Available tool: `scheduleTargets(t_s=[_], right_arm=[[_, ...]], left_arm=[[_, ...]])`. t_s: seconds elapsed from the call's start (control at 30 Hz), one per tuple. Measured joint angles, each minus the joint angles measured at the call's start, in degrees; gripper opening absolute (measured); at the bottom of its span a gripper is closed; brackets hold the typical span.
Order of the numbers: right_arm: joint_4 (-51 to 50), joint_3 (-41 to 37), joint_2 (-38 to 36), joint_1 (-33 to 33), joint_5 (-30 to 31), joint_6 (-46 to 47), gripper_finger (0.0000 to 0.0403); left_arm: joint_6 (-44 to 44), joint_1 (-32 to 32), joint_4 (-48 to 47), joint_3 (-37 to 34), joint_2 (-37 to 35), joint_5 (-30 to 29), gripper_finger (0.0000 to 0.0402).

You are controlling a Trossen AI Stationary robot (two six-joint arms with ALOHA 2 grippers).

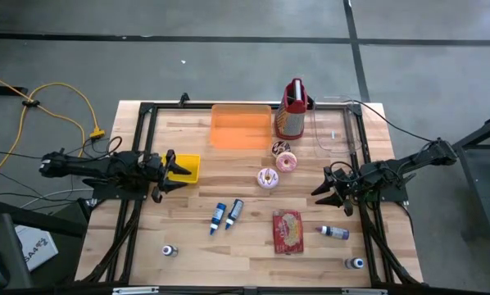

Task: Pick & Place Food Item
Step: Put the left violet food coloring bottle into the transparent bin

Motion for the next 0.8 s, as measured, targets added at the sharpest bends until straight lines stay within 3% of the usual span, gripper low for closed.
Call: scheduleTargets(t_s=[0.43, 0.8], right_arm=[[0.02, 0.0, 0.0, 0.0, -0.02, 0.0, 0.0153], [0.02, 0.0, 0.01, 0.0, -0.01, 0.0, 0.0153]], left_arm=[[3.15, -7.28, -1.6, 4.37, 8.91, 3.17, 0.0189], [11.1, -13.77, 2.08, 8.73, 20.59, 15.36, 0.0189]])
